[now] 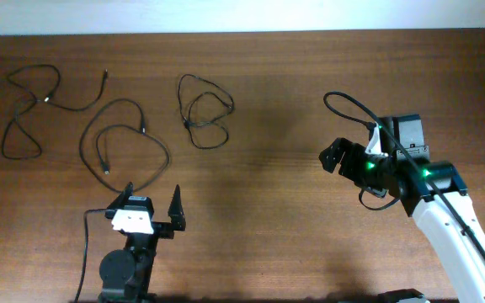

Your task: Untangle cables

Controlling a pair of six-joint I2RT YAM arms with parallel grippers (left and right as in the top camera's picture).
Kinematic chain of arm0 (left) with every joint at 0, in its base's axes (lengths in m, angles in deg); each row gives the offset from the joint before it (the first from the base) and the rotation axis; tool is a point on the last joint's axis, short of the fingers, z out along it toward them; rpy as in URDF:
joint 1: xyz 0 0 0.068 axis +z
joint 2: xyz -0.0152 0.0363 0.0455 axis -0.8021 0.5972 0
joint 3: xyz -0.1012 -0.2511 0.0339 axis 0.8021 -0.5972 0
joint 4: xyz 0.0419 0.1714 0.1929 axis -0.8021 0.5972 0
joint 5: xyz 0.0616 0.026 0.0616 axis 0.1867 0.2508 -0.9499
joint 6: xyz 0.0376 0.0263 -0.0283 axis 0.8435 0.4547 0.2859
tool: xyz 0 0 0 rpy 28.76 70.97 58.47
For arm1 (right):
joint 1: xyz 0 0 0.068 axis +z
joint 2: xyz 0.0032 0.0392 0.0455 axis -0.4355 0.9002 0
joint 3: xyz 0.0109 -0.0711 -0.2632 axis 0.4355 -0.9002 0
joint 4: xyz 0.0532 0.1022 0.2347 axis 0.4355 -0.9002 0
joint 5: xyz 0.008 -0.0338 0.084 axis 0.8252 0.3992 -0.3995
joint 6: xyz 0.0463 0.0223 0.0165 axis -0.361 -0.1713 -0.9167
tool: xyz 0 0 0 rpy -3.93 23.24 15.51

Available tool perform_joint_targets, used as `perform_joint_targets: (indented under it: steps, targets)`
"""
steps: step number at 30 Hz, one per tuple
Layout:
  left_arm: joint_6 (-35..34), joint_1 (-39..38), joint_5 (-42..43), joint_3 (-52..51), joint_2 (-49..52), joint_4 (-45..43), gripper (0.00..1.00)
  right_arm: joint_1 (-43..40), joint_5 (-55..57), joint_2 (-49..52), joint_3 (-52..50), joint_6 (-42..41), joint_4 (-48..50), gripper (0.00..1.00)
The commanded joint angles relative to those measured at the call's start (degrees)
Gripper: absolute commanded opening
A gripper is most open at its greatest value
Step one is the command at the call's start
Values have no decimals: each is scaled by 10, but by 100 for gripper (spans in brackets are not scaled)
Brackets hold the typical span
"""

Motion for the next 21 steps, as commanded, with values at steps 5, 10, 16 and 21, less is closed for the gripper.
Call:
perform_joint_targets:
  steps: [5,10,16,21]
  targets:
    - [37,1,15,-5,-3,-2,99,-3,5,-1,2,2,2,98]
    - [37,2,15,-4,-3,-2,99,-3,5,-1,2,2,2,99]
    - [37,2,15,-4,-3,-2,99,3,5,-6,2,2,2,98]
    - [37,2,15,-4,-3,-2,99,3,5,-10,2,2,2,98]
